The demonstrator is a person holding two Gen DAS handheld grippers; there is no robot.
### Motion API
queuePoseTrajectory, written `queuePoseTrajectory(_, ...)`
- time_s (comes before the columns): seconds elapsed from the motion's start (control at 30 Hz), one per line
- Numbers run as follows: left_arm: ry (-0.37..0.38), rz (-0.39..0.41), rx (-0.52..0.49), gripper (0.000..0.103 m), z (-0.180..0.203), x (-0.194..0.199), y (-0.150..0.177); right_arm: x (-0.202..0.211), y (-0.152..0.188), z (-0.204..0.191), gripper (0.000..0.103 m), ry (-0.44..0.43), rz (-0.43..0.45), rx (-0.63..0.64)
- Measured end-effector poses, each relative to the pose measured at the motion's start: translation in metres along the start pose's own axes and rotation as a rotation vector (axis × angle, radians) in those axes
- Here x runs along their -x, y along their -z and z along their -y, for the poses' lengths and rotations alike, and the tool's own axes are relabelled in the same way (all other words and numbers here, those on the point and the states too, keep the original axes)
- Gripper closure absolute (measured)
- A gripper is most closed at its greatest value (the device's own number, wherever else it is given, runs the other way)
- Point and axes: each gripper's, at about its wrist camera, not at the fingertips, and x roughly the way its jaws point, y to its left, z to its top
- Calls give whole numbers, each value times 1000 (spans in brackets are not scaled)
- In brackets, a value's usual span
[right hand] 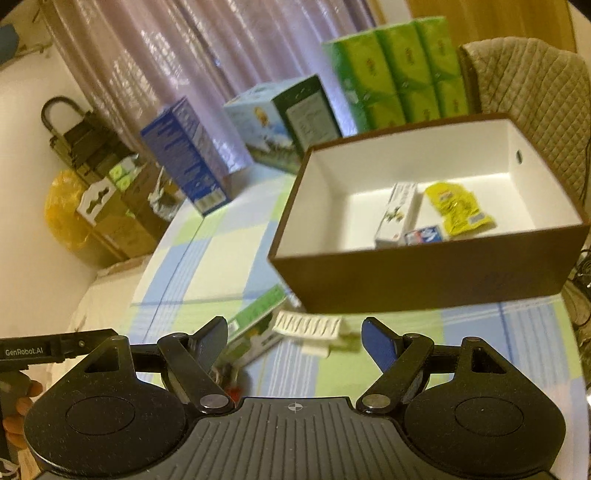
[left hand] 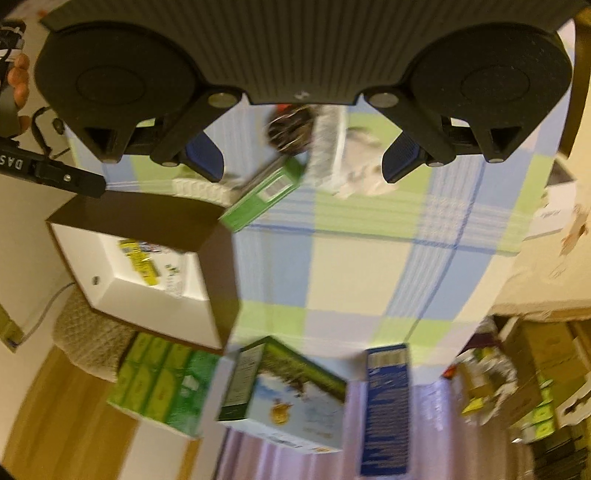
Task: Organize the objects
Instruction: 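Move left tool to white towel while right tool grasps white toothpaste tube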
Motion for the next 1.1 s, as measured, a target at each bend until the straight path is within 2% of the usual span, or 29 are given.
queuePoseTrajectory(0.23,-39,-38,53,13,-36,-5,27,-21,19,-14,26,-1,-67,27)
queuePoseTrajectory(0.5,-56,-99,64,16,-50,-28,47,-35,33,-24,26,17,-116,83)
queuePoseTrajectory(0.87,-96,-110,52,17,-77,-26,53,-59,56,-74,27,-111,-173,121)
queuePoseTrajectory(0.93,-97,-118,58,17,-85,-26,57,-66,62,-85,33,-121,-176,123)
queuePoseTrajectory(1.0,-101,-127,64,17,-95,-27,60,-74,67,-95,44,-136,-194,117)
queuePoseTrajectory(1.1,-105,-141,73,17,-108,-29,64,-89,75,-106,48,-153,-228,92)
